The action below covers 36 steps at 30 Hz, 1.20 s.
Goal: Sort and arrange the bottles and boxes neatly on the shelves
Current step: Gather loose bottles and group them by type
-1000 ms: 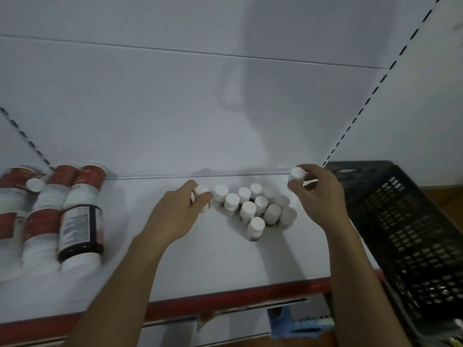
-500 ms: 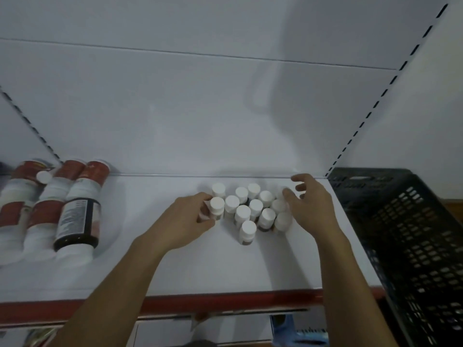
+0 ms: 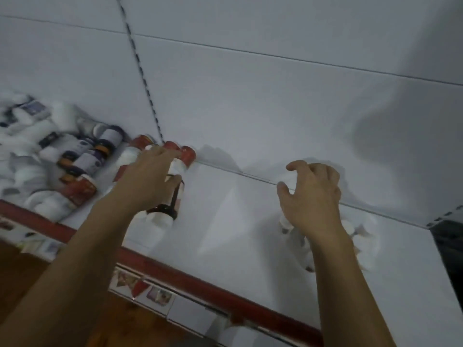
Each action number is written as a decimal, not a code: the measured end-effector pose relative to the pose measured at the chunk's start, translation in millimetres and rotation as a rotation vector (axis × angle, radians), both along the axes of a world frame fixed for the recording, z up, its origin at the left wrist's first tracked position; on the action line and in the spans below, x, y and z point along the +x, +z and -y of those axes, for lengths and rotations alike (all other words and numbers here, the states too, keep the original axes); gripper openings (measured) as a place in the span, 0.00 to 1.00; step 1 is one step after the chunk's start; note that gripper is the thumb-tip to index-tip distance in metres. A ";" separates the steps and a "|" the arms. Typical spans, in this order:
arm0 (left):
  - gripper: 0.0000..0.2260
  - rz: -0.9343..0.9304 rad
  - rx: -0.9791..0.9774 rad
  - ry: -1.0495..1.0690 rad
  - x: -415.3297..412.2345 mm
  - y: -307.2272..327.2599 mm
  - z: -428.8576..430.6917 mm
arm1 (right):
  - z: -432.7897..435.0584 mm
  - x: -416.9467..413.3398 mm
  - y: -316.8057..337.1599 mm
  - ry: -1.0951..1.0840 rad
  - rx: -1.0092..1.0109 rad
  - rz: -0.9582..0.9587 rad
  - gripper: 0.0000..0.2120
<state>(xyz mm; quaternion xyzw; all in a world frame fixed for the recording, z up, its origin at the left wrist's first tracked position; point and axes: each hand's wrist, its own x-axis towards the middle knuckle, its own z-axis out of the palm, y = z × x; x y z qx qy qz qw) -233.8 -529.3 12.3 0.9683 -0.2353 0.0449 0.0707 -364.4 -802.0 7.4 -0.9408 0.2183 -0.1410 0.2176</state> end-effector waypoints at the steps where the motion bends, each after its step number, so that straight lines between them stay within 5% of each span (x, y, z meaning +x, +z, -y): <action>1: 0.21 -0.033 -0.011 0.114 5.0 1.4 -17.0 | -15.8 12.3 0.7 0.083 0.020 0.032 0.18; 4: 0.27 -0.204 -0.028 0.377 10.6 -7.6 -48.4 | -68.2 45.3 -3.3 0.340 0.160 0.057 0.18; 8: 0.28 -0.189 -0.013 0.426 6.0 -31.7 -56.6 | -138.8 71.2 -28.5 0.547 0.286 -0.203 0.34; 17: 0.38 -0.257 0.174 0.365 18.0 -52.0 -78.9 | -132.9 84.6 -40.8 0.437 0.419 -0.276 0.43; 23: 0.33 -0.268 0.058 0.265 25.1 -51.8 -99.2 | -151.5 74.3 -43.6 0.354 0.491 -0.321 0.56; 29: 0.23 -0.287 -0.334 0.133 29.0 -16.3 -138.2 | -183.7 76.0 -40.3 0.192 0.481 -0.157 0.40; 36: 0.32 -0.155 -0.478 0.160 31.2 23.3 -249.1 | -235.9 81.6 -3.0 0.082 0.458 0.373 0.18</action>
